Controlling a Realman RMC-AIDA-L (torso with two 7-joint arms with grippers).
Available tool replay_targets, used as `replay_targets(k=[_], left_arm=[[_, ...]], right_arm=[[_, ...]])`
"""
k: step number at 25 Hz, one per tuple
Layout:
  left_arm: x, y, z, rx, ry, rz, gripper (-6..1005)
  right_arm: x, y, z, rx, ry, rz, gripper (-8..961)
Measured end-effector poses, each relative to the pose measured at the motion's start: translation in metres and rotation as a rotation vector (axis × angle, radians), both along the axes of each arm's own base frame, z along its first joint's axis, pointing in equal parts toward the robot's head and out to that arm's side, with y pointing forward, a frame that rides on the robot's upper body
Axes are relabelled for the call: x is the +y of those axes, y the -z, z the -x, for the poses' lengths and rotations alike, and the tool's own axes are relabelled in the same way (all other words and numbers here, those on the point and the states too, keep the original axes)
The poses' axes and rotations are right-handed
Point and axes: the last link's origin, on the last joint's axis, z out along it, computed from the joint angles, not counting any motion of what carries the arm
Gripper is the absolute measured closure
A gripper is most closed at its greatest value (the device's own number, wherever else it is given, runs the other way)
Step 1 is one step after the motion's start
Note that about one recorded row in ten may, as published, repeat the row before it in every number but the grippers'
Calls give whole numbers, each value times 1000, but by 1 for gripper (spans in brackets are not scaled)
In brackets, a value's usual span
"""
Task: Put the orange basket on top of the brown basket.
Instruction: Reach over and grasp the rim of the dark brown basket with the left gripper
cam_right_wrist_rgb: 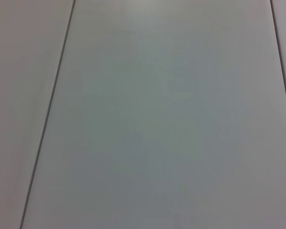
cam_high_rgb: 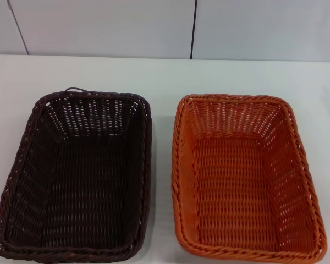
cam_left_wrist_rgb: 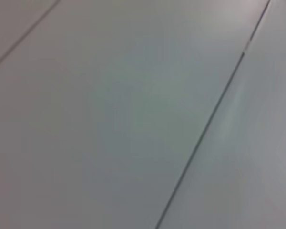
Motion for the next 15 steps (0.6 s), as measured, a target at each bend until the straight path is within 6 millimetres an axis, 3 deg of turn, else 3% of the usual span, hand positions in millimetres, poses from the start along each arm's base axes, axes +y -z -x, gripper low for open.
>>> replay_targets(k=[10, 15], left_arm=[[1, -3, -4, -14, 36, 64, 270], [-9, -16, -1, -21, 22, 5, 273]], right_arm=[[0, 1, 1, 2, -3, 1, 239], [0, 0, 4, 2, -16, -4, 239]])
